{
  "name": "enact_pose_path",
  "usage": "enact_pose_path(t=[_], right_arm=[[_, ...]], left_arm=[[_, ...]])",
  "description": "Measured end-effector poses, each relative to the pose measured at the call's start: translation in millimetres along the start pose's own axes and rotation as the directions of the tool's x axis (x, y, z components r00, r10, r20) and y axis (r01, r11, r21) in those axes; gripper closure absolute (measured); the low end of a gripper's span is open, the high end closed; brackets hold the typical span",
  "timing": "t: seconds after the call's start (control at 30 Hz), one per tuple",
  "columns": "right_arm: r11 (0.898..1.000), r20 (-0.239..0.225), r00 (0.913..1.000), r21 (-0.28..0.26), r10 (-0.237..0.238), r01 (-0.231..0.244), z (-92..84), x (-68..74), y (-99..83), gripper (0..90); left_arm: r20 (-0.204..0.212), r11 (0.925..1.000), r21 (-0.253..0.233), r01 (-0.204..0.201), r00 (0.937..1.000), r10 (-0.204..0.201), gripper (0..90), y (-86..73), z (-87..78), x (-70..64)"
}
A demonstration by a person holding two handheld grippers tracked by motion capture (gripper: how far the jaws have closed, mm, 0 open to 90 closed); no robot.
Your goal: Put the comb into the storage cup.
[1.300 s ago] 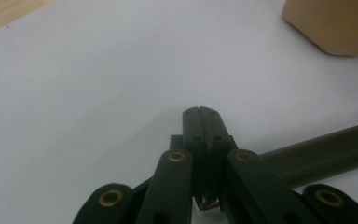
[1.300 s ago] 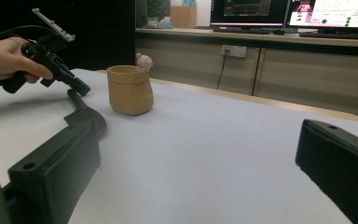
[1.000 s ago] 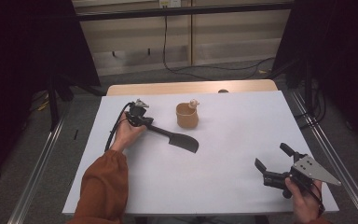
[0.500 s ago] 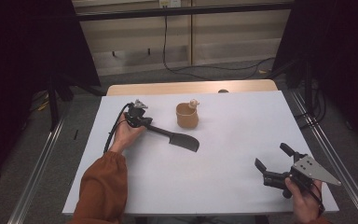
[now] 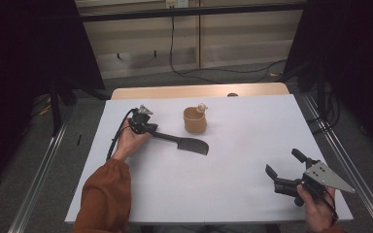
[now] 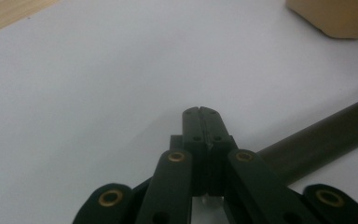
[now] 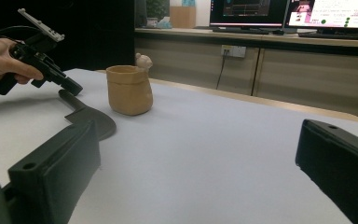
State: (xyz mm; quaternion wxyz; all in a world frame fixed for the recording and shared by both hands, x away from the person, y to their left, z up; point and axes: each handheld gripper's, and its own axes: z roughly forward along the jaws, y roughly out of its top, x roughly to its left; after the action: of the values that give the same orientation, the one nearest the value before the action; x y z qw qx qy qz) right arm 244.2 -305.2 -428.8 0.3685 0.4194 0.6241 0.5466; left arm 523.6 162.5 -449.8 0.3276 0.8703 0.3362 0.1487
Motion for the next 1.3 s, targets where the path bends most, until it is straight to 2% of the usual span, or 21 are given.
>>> enact_pose_path(t=[0.23,0.5,0.53,0.63,0.8,0.83,1.13,1.23,1.3], right_arm=[[1.000,-0.001,1.0000,-0.002,0.000,0.000,0.2,0.1,-0.1,0.0],[1.000,-0.002,1.0000,0.000,-0.001,0.001,0.1,0.2,0.0,0.0],[1.000,-0.001,1.0000,-0.001,0.000,0.000,0.2,0.2,-0.1,0.0],[1.000,-0.001,1.0000,0.001,-0.001,0.001,0.2,0.0,-0.1,0.0],[1.000,-0.002,1.0000,0.001,-0.002,0.002,0.2,0.1,0.0,0.0],[1.000,-0.002,1.0000,0.001,-0.002,0.002,0.2,0.1,0.0,0.0],[1.000,-0.002,1.0000,0.000,-0.002,0.002,0.2,0.2,0.0,0.0],[1.000,-0.001,1.0000,0.001,-0.002,0.002,0.2,0.1,0.0,0.0],[1.000,0.000,1.0000,0.001,0.000,0.000,0.1,0.1,0.0,0.0]], left_arm=[[0.009,0.9998,0.011,-0.015,0.9998,0.015,90.0,0.2,-1.4,-2.9],[0.039,0.9993,0.024,-0.027,0.9989,0.026,90.0,0.3,-3.4,-4.7],[0.031,0.9991,0.026,-0.033,0.9990,0.032,90.0,0.4,-3.8,-4.8],[0.051,0.9990,0.028,-0.035,0.9981,0.033,90.0,0.5,-3.7,-5.9],[0.050,0.9984,0.033,-0.045,0.9978,0.043,89.8,0.7,-4.8,-6.8],[0.064,0.9984,0.035,-0.045,0.9970,0.042,89.8,0.8,-4.8,-7.1],[0.069,0.9968,0.044,-0.066,0.9956,0.063,90.0,0.7,-6.3,-9.2],[0.076,0.9984,0.035,-0.045,0.9962,0.042,90.0,-0.1,-5.9,-9.8],[0.077,0.9973,0.045,-0.058,0.9956,0.054,90.0,0.2,-6.8,-9.3]])
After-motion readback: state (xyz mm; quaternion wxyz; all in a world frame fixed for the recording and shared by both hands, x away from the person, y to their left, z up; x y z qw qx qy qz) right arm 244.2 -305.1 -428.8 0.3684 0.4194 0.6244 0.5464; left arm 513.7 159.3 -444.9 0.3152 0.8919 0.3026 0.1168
